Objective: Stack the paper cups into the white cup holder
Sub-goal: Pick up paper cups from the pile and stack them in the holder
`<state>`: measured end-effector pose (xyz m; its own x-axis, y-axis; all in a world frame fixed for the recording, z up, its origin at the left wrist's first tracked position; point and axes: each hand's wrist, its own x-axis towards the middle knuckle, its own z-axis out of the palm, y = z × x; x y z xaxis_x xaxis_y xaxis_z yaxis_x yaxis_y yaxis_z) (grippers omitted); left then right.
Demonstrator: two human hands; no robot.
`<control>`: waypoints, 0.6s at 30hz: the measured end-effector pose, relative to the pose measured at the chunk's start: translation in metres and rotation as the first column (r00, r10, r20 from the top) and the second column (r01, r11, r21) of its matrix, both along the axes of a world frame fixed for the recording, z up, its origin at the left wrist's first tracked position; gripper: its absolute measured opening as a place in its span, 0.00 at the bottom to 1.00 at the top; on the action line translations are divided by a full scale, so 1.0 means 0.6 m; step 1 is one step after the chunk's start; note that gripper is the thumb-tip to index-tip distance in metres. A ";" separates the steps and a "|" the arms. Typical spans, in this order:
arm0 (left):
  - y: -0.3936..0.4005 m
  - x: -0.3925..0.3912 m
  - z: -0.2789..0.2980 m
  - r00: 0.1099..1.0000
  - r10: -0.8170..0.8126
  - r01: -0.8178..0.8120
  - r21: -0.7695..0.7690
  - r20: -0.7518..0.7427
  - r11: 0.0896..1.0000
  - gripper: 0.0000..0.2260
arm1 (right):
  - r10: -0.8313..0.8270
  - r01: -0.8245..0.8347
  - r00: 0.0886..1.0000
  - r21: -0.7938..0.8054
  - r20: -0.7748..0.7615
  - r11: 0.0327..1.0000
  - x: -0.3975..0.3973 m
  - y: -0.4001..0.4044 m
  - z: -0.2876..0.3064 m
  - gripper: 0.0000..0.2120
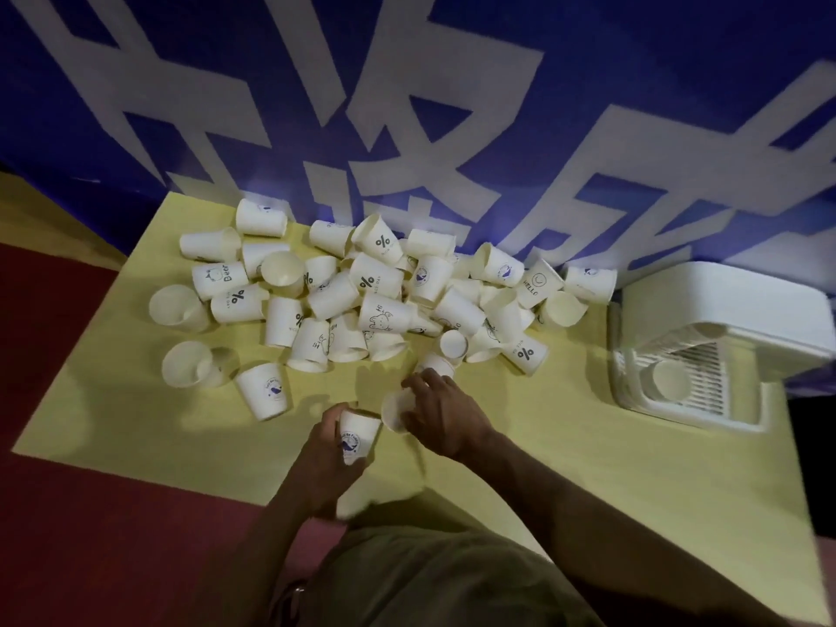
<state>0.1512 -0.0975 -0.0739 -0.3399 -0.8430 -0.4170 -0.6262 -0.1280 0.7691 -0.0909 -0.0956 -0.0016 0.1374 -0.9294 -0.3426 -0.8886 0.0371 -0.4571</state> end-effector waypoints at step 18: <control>0.072 -0.396 0.167 0.980 -0.195 0.187 -0.156 -0.037 0.970 0.39 | -0.661 0.663 0.583 0.194 0.473 0.723 -0.377 0.195 0.071 0.37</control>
